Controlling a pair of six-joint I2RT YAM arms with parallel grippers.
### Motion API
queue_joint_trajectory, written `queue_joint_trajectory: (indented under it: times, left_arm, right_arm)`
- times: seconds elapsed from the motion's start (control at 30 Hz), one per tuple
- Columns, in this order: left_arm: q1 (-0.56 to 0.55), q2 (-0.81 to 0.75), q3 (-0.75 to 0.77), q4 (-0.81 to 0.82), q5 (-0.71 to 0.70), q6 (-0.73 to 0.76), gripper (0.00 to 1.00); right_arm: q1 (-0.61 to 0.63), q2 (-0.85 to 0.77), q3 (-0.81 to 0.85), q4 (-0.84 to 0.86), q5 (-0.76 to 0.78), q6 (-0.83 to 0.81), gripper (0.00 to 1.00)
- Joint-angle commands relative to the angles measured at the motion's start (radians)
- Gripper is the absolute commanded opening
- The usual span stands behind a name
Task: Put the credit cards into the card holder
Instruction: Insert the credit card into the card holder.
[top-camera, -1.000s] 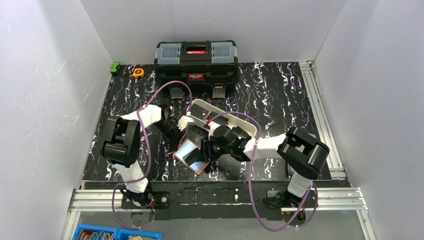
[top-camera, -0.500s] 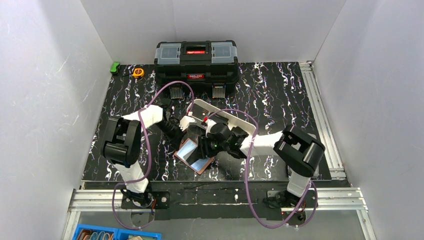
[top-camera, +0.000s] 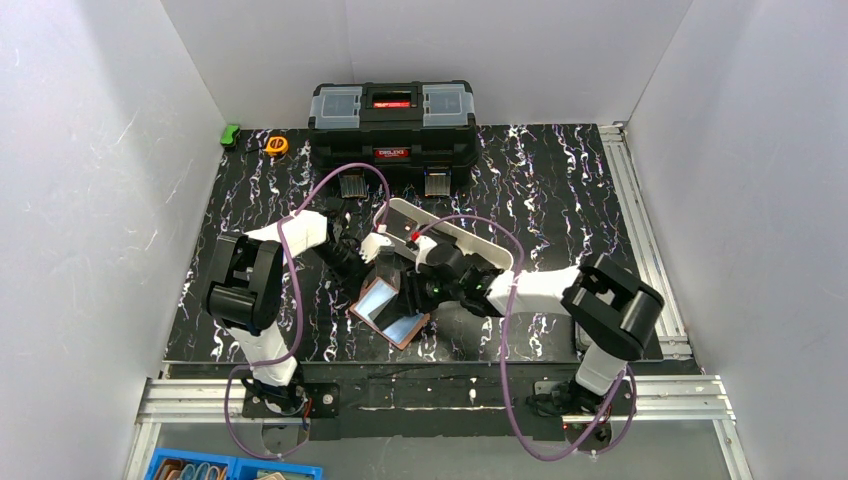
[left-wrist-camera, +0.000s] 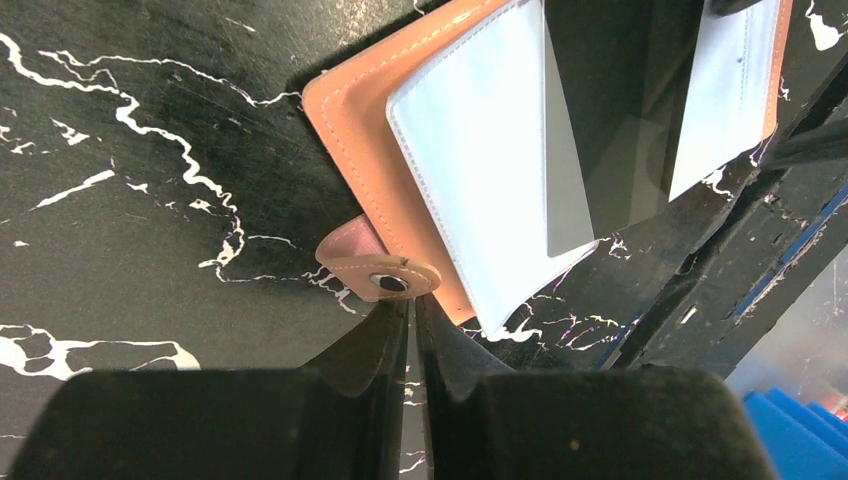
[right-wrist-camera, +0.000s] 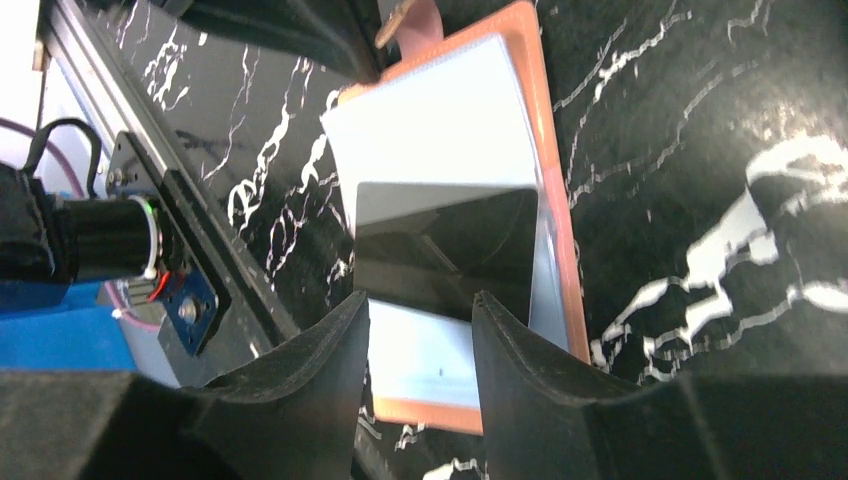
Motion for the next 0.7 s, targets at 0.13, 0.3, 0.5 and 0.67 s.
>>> queue_joint_trajectory:
  times: [0.13, 0.3, 0.5, 0.67]
  left_arm:
    - [-0.002, -0.009, -0.004, -0.030, -0.003, -0.013, 0.07]
    - [-0.002, -0.013, -0.007, -0.031, -0.017, -0.007, 0.07]
    - [-0.002, -0.017, -0.010, -0.033, -0.020, -0.002, 0.07]
    - [-0.003, -0.018, -0.009, -0.037, -0.018, 0.003, 0.07]
  right_arm:
    - [-0.004, -0.110, -0.108, 0.007, 0.000, -0.014, 0.50]
    - [-0.004, -0.073, -0.098, 0.017, -0.002, -0.014, 0.50]
    - [-0.004, -0.049, -0.076, 0.021, 0.016, -0.021, 0.49]
    - [-0.006, -0.020, -0.055, 0.027, 0.016, -0.018, 0.49]
